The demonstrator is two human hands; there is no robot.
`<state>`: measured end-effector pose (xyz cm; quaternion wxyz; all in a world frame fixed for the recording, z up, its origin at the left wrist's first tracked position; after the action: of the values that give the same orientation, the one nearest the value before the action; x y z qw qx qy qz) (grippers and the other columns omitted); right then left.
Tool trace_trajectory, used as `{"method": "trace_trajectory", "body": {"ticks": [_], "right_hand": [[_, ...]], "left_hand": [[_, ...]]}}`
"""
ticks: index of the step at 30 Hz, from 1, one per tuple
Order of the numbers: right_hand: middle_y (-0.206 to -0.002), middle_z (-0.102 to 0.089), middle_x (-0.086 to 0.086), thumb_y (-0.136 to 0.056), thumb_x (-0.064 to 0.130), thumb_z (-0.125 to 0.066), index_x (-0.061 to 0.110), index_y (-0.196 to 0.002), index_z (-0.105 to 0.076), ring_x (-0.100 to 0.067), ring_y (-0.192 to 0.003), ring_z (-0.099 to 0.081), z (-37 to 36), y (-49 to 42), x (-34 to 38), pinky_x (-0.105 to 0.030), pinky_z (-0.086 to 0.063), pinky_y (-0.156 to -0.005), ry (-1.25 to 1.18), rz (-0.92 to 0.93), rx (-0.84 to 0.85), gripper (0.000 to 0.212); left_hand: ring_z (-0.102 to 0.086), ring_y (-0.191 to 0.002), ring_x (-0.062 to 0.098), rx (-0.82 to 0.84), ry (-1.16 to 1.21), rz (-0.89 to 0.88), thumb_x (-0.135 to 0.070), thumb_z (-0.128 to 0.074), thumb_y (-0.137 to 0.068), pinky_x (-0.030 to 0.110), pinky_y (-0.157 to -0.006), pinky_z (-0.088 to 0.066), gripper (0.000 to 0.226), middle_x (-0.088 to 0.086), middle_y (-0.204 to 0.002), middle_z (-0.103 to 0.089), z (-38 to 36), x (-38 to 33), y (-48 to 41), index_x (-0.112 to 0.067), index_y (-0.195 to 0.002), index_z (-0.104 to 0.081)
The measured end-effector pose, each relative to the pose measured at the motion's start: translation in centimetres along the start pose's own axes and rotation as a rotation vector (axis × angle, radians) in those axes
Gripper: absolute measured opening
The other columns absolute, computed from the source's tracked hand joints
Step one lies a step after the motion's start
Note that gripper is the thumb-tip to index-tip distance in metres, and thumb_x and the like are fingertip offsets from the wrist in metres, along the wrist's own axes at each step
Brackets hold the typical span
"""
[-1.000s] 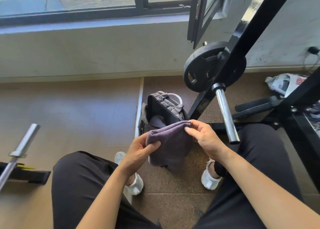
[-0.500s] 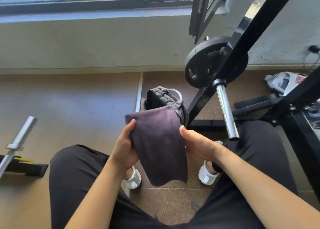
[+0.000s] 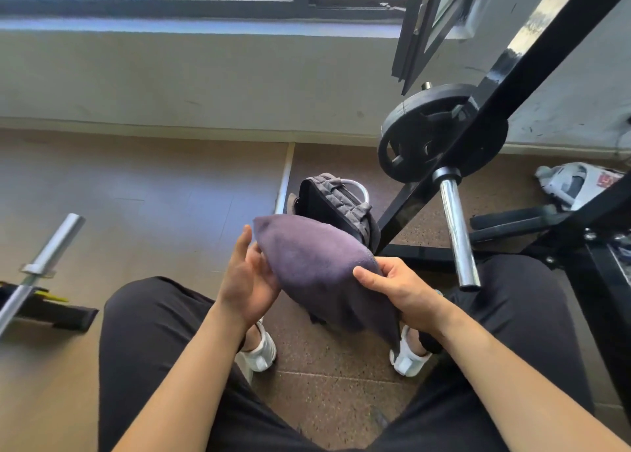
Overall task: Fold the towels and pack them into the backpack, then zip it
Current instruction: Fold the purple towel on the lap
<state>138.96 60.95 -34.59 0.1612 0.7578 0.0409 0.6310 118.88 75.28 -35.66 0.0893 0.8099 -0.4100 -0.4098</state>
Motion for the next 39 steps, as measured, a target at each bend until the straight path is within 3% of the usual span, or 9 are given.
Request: {"method": "trace_trajectory", "body": {"ticks": [4,6,14,17,19,25,29,33,39], "right_hand": [[-0.115,-0.072,-0.02,-0.096,0.024,-0.059,0.002,-0.116,-0.069,-0.027,-0.107,-0.07,0.6,0.1,0.5,-0.035,-0.057,-0.093,-0.3,-0.024,-0.037,0.032],[-0.113,-0.073,-0.018,-0.093,0.025,-0.061,0.008,-0.11,-0.073,-0.026,-0.106,-0.07,0.9,-0.2,0.3,-0.035,-0.056,-0.093,-0.3,-0.019,-0.099,0.026],[-0.103,-0.074,0.003,-0.093,0.033,-0.069,0.029,-0.097,-0.071,-0.016,-0.103,-0.07,1.7,-0.6,-0.9,-0.018,-0.057,-0.076,0.287,0.01,-0.378,0.006],[-0.124,-0.059,0.008,-0.087,0.041,-0.075,0.048,-0.104,-0.065,-0.011,-0.118,-0.057,2.5,-0.9,-1.0,-0.03,-0.052,-0.097,0.428,0.082,-0.476,0.021],[-0.133,-0.051,0.02,-0.084,0.047,-0.076,0.05,-0.123,-0.061,0.007,-0.127,-0.046,3.2,-1.0,-0.6,-0.03,-0.042,-0.109,0.449,0.109,-0.44,0.042],[-0.134,-0.067,-0.001,-0.089,0.032,-0.071,0.021,-0.122,-0.073,-0.022,-0.13,-0.06,2.8,-0.8,-0.1,-0.043,-0.042,-0.114,0.011,0.09,-0.233,0.034],[-0.118,-0.072,-0.022,-0.094,0.028,-0.067,0.005,-0.118,-0.072,-0.036,-0.119,-0.065,2.5,-0.6,0.2,-0.05,-0.045,-0.109,-0.091,0.09,-0.238,0.033],[-0.121,-0.072,-0.013,-0.091,0.018,-0.067,0.011,-0.127,-0.066,-0.025,-0.118,-0.067,2.1,-0.5,0.4,-0.042,-0.049,-0.103,-0.105,0.045,-0.199,0.037],[-0.127,-0.068,0.0,-0.083,0.015,-0.08,0.033,-0.139,-0.054,-0.019,-0.12,-0.064,2.1,-0.9,-0.3,-0.044,-0.052,-0.106,0.134,-0.015,-0.128,0.064]], "left_hand": [[-0.071,-0.092,0.023,0.123,-0.296,0.108,-0.059,-0.05,-0.095,0.041,-0.086,-0.05,0.056,0.009,-0.098,-0.075,-1.0,2.2,0.5,-0.012,-0.109,-0.076],[-0.071,-0.098,0.023,0.118,-0.486,0.093,-0.049,-0.065,-0.089,0.04,-0.087,-0.049,0.038,0.01,-0.101,-0.077,-1.4,3.3,0.5,-0.016,-0.1,-0.08],[-0.069,-0.099,0.018,0.018,-0.846,-0.43,-0.024,-0.073,-0.091,0.022,-0.081,-0.053,0.01,-0.004,-0.099,-0.075,-0.9,3.4,-0.2,-0.027,-0.099,-0.078],[-0.046,-0.124,0.015,-0.053,-1.127,-0.651,-0.04,-0.078,-0.083,0.003,-0.095,-0.036,0.016,-0.004,-0.127,-0.057,-1.2,2.9,0.0,-0.033,-0.097,-0.078],[-0.032,-0.14,0.008,-0.018,-1.158,-0.736,-0.045,-0.081,-0.08,0.008,-0.109,-0.027,0.021,-0.008,-0.148,-0.048,-1.1,2.3,0.1,-0.039,-0.1,-0.079],[-0.064,-0.122,0.022,0.146,-0.844,-0.575,-0.037,-0.075,-0.085,0.047,-0.103,-0.051,0.029,0.003,-0.118,-0.075,-1.1,1.7,0.7,-0.024,-0.11,-0.079],[-0.072,-0.103,0.026,0.159,-0.769,-0.403,-0.034,-0.077,-0.084,0.037,-0.083,-0.059,0.039,0.006,-0.109,-0.076,-1.4,2.0,1.0,-0.025,-0.121,-0.07],[-0.066,-0.12,0.028,0.181,-0.79,-0.252,-0.039,-0.082,-0.079,0.047,-0.094,-0.059,0.07,-0.001,-0.134,-0.066,-1.1,2.4,0.6,-0.04,-0.141,-0.05],[-0.067,-0.119,0.024,0.143,-0.717,-0.123,-0.033,-0.086,-0.067,0.046,-0.1,-0.056,0.08,0.008,-0.134,-0.064,-0.5,2.7,-0.1,-0.031,-0.138,-0.05]]}}
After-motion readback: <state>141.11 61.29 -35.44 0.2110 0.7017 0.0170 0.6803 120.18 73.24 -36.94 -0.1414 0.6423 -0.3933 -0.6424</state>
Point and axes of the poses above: each hand's wrist, its own y-axis away from the middle knuckle, its own z-axis out of the back of the hand, x = y × z, the point moved 2 cm from there along -y, towards the middle knuckle
